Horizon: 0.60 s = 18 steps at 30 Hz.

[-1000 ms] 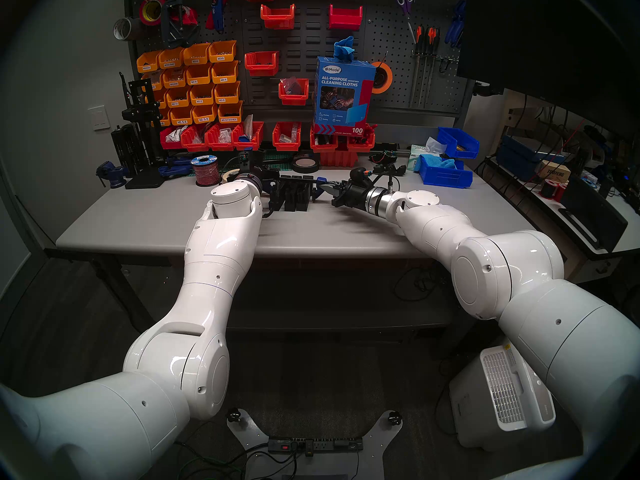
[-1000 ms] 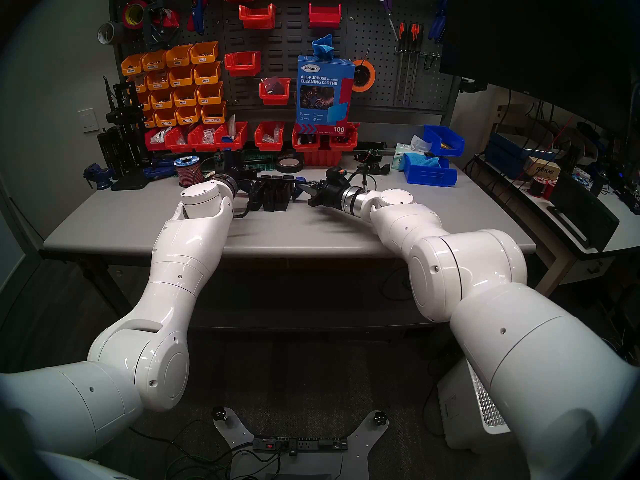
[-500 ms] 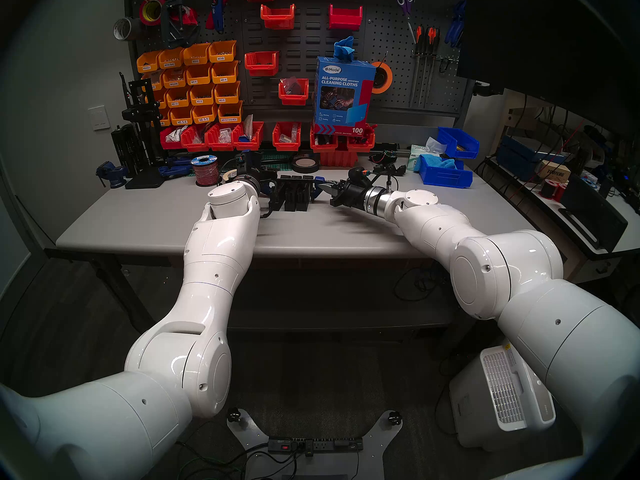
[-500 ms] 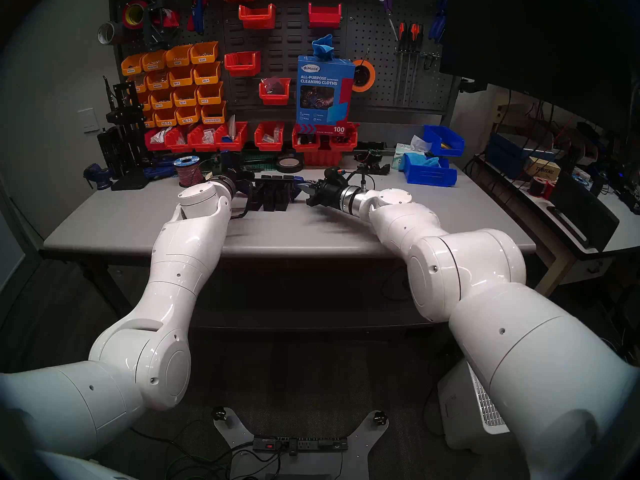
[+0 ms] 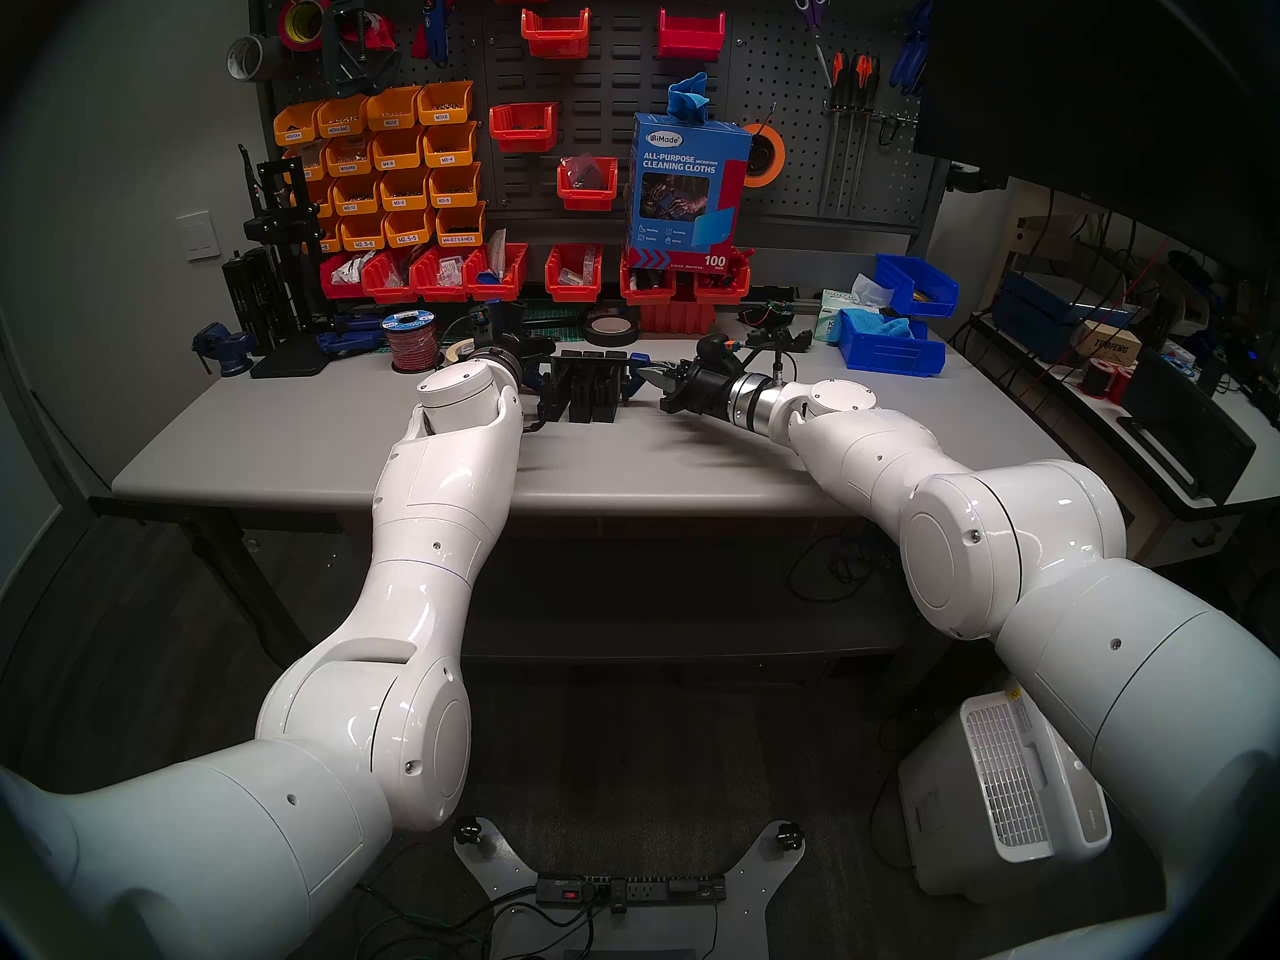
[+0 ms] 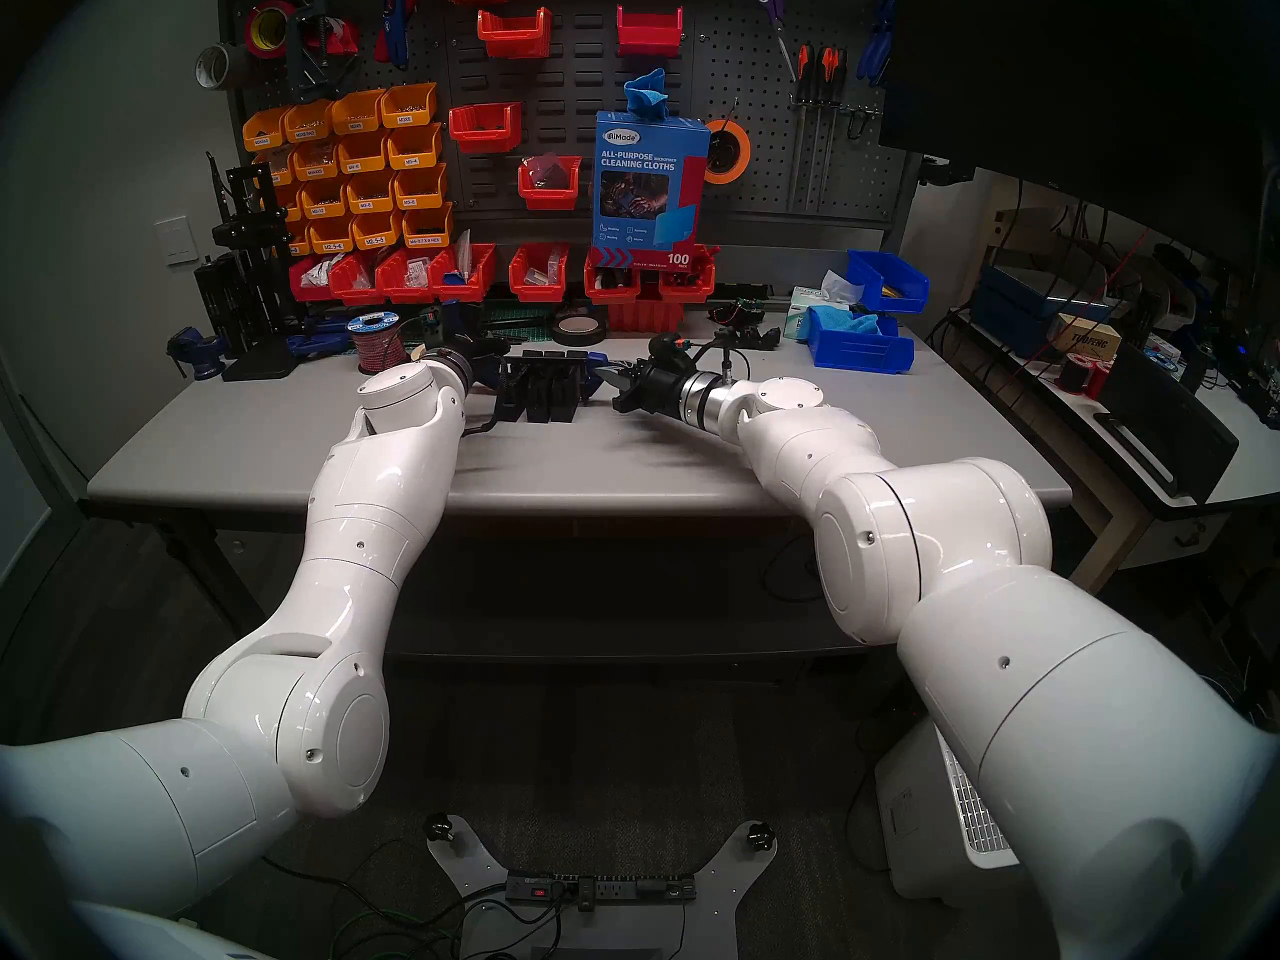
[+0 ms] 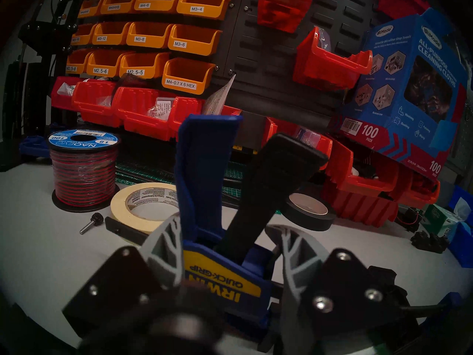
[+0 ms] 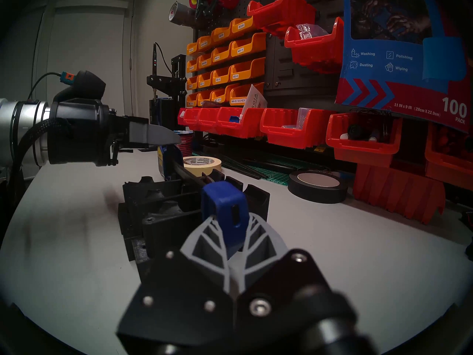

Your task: Clamp the two 3D printed pieces together with the clamp

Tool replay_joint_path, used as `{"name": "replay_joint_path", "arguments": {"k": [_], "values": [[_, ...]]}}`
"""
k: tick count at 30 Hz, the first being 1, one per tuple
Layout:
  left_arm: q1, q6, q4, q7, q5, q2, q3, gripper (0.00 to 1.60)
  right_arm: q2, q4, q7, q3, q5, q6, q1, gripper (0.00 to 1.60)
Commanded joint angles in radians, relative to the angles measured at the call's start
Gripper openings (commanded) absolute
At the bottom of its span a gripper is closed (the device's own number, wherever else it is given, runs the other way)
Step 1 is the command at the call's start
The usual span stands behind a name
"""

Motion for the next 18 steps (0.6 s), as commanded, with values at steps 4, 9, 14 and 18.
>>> {"name": "replay_joint_path", "arguments": {"k": [4,9,14,18], "values": [[-0.062,-0.017,-0.033,-0.002,-0.011,-0.032,0.012,0.00,-0.001,-0.024,-0.005,0.001,0.000,-0.003,0.035,0.00],[-0.063,-0.018,-0.032,0.004,-0.014,-0.034,0.013,0.00,0.001,-0.024,0.003,-0.004,-0.005,0.001,0.036,0.00],[-0.064,-0.020,-0.031,0.009,-0.017,-0.035,0.013,0.00,0.001,-0.024,0.006,-0.005,-0.007,0.006,0.036,0.00],[-0.064,-0.021,-0.031,0.012,-0.019,-0.036,0.013,0.00,0.001,-0.024,0.009,-0.005,-0.007,0.006,0.036,0.00]]}}
